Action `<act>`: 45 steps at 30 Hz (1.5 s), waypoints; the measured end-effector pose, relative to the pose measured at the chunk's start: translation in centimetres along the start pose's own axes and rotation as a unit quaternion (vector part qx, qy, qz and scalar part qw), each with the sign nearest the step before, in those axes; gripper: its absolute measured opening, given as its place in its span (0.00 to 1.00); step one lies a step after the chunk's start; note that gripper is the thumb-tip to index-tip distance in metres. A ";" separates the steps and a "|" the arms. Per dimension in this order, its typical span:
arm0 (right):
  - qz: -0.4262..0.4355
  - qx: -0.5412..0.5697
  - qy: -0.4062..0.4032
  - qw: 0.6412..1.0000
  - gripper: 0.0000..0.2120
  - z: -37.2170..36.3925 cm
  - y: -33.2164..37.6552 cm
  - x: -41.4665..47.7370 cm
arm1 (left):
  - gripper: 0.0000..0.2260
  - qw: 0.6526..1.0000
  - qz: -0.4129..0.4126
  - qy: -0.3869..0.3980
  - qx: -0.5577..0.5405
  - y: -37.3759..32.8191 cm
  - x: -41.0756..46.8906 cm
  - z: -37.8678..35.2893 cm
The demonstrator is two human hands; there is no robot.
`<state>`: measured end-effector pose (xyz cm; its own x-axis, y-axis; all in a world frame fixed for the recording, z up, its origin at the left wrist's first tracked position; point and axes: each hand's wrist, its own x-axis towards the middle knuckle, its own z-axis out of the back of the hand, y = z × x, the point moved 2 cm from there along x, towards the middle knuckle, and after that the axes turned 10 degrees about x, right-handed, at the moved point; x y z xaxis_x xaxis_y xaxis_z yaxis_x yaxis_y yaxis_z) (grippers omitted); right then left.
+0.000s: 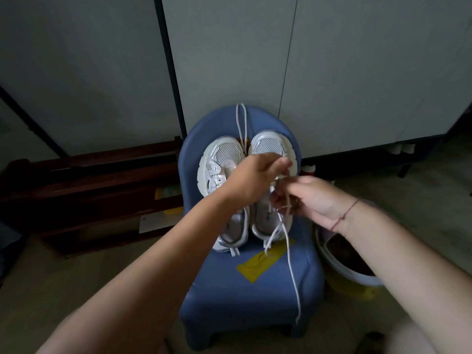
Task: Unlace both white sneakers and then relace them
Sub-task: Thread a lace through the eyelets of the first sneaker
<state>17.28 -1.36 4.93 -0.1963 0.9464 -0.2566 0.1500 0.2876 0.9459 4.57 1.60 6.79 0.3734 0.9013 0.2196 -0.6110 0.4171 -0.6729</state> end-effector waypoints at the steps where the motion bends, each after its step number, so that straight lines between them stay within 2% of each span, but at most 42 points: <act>1: 0.007 0.020 -0.004 1.000 0.13 0.4 0.6 0.0 | 0.16 1.000 -0.003 0.029 -0.004 -0.7 -0.4 0.0; 3: 0.008 0.048 -0.001 0.999 0.15 1.1 1.6 -0.2 | 0.17 0.999 0.012 0.048 0.002 -0.9 -0.9 0.2; 6: 0.001 0.059 -0.003 0.998 0.16 2.3 2.7 -0.7 | 0.16 0.998 0.034 0.030 0.034 0.1 -1.3 1.1; 8: 0.004 0.080 -0.012 0.997 0.15 3.3 3.4 -0.8 | 0.12 0.998 0.060 0.006 0.033 1.2 -1.4 2.2; 10: 0.005 0.094 -0.041 0.995 0.15 4.6 3.8 -0.7 | 0.12 0.993 0.115 -0.040 0.009 2.8 -1.4 3.2; 12: 0.018 0.077 -0.082 0.993 0.15 5.7 4.0 -0.6 | 0.14 0.984 0.160 -0.073 0.013 4.1 -1.4 3.7; 14: 0.054 0.007 -0.100 0.994 0.15 6.0 3.7 -0.6 | 0.13 0.980 0.173 -0.081 0.054 4.0 -1.4 3.4; 16: 0.103 -0.088 -0.082 0.987 0.14 4.9 3.1 -0.4 | 0.14 0.988 0.115 -0.077 0.072 1.9 -1.5 2.3; 18: 0.151 -0.159 -0.049 0.974 0.13 3.1 2.4 -0.1 | 0.17 0.997 0.022 -0.038 0.056 -0.8 -1.7 0.8; 20: 0.187 -0.219 -0.039 0.957 0.15 1.9 2.0 0.1 | 0.15 0.999 -0.018 0.005 0.051 -1.9 -1.8 -0.7; 23: 0.175 -0.254 -0.024 0.951 0.14 2.0 2.2 0.1 | 0.11 0.997 -0.024 -0.004 0.072 -1.3 -1.5 -0.8; 28: 0.129 -0.209 -0.009 0.969 0.12 3.9 3.4 -0.5 | 0.12 0.995 0.010 -0.057 0.079 0.4 -1.1 0.9; 31: 0.151 -0.203 -0.020 0.967 0.12 4.1 3.5 -0.6 | 0.12 0.996 0.025 -0.047 0.074 0.7 -1.2 0.8; 34: 0.199 -0.246 -0.043 0.948 0.08 3.0 2.9 -0.4 | 0.09 1.000 0.012 -0.021 0.006 0.5 -1.5 0.2; 36: 0.219 -0.259 -0.069 0.938 0.09 2.4 2.4 0.1 | 0.05 0.999 -0.003 -0.007 -0.039 0.3 -1.6 0.0; 40: 0.222 -0.195 -0.123 0.948 0.09 1.5 1.7 0.5 | 0.06 1.000 -0.004 -0.015 -0.021 0.8 -1.2 0.3; 42: 0.196 -0.117 -0.142 0.963 0.09 0.9 1.2 0.5 | 0.07 1.000 0.006 -0.013 -0.020 1.5 -1.0 0.4; 43: 0.159 -0.050 -0.145 0.975 0.11 0.6 0.7 0.7 | 0.07 0.999 0.015 -0.014 -0.030 2.0 -0.9 0.4; 45: 0.026 0.103 -0.129 0.986 0.16 -0.4 -0.9 1.3 | 0.09 0.997 0.042 -0.024 -0.062 3.4 -0.7 0.1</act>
<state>16.53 -0.47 3.87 0.0662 0.9587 -0.2767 0.3524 0.2369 0.9054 2.16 2.43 4.46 0.2899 0.9380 0.1901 -0.5464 0.3252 -0.7718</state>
